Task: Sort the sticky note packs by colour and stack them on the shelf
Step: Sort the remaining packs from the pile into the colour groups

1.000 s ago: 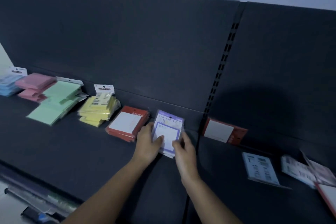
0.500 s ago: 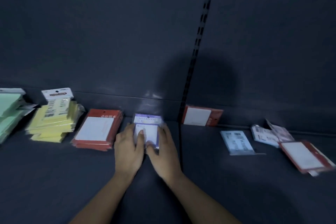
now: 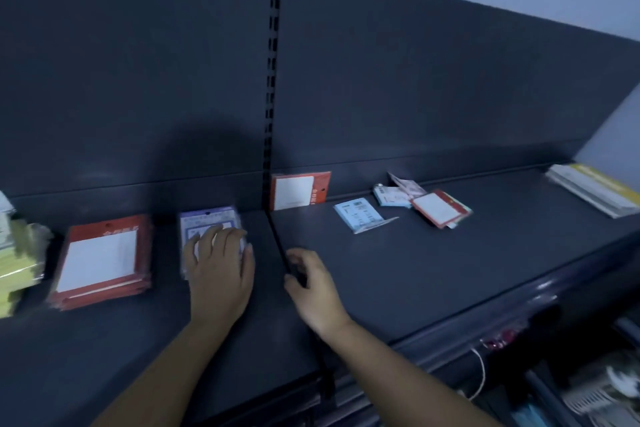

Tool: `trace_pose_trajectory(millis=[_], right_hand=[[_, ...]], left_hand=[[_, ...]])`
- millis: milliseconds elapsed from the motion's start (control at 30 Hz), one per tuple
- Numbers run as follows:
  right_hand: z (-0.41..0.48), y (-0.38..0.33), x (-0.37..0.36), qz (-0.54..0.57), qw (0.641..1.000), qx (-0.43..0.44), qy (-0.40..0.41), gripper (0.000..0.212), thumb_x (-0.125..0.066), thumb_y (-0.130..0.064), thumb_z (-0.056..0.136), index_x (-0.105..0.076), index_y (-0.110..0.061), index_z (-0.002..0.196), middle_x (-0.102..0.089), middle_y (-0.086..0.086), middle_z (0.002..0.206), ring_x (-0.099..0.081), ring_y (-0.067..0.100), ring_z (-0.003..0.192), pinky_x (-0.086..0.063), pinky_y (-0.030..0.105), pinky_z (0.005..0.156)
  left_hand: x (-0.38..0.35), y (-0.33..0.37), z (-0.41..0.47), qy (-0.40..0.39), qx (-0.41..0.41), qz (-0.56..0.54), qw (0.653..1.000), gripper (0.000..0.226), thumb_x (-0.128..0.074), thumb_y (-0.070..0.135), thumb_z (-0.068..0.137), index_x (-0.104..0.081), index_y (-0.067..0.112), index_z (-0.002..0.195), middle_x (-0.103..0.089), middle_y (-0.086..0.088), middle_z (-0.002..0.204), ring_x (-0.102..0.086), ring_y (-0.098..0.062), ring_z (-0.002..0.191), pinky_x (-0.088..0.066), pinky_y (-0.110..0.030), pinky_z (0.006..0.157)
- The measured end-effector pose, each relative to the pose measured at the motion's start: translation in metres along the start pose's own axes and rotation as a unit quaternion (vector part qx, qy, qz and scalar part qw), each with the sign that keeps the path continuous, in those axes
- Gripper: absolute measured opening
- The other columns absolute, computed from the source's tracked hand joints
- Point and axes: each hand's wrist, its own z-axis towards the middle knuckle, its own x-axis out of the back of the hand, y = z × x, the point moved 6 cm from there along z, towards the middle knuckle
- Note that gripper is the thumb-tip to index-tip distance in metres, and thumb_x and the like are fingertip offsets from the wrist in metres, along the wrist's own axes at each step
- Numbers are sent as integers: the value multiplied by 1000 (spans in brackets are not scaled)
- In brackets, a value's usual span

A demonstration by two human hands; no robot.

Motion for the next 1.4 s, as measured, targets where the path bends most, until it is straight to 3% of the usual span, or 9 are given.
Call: trace_pose_trajectory(millis=[133,267,433,633,767,933,1167,1300,1400], right_hand=[[-15,15,50,5,997,-53,59,27,-50,6,85,-61,-11,104,-57,3,102,-55,13,94,-40,7,86],[-26,22,96,-34,989,-72,124,25,-52,7,83,-64,-10,95,-58,2,99,-54,11,93,-35,0,82],[-45,49,149,-66,971,-146,176,20,-51,0,86,-60,-15,94,-53,1,104,-54,19,107,-37,19,94],[-57,78,210,-92,957,-183,205,16,-52,-3,88,-57,-16,97,-50,-1,107,-50,22,114,-38,30,101],[-44,99,244,-132,953,-189,198,23,-57,-9,87,-59,-9,110,-51,3,112,-49,23,115,-37,24,96],[-10,121,287,-207,949,-149,184,49,-67,-34,82,-50,-12,123,-48,6,124,-43,22,118,-35,31,99],[52,150,309,-310,944,-75,88,91,-64,-59,75,-24,-18,145,-16,1,153,-10,18,143,-8,37,118],[76,162,310,-367,930,-7,36,87,-54,-60,78,-18,-19,146,-9,3,157,1,18,145,4,38,118],[86,169,317,-361,931,15,40,77,-50,-53,80,-25,-20,145,-16,6,157,-6,19,145,3,38,118]], left_hand=[[-10,38,-7,-48,-42,-58,996,38,-32,27,88,-65,8,92,-68,-5,93,-58,-30,105,-23,-41,99],[-24,75,-5,-89,-76,-55,992,16,-61,14,79,-67,8,93,-66,-8,100,-58,-31,104,-28,-46,101],[-53,105,-3,-159,-52,-7,986,39,-57,23,83,-56,11,121,-45,-9,137,-36,-26,131,-12,-43,112],[-79,167,4,-157,-97,-13,983,44,-54,28,85,-49,13,127,-43,-6,138,-33,-24,132,-10,-42,114],[-99,203,16,-137,-107,-12,985,45,-57,27,84,-51,11,125,-46,-8,137,-36,-26,129,-13,-43,112],[-135,237,40,-170,-76,57,981,50,-47,37,89,-41,14,134,-39,-3,142,-28,-22,134,-5,-44,113],[-197,271,80,-260,-83,133,953,61,-41,41,93,-23,16,146,-21,-1,155,-11,-20,144,3,-49,115],[-218,285,83,-279,-94,128,947,59,-42,35,93,-23,17,146,-17,-1,157,-15,-16,144,-6,-41,117],[-217,296,81,-235,-109,141,956,44,-42,33,92,-40,18,134,-37,0,147,-34,-16,134,-18,-31,113]])
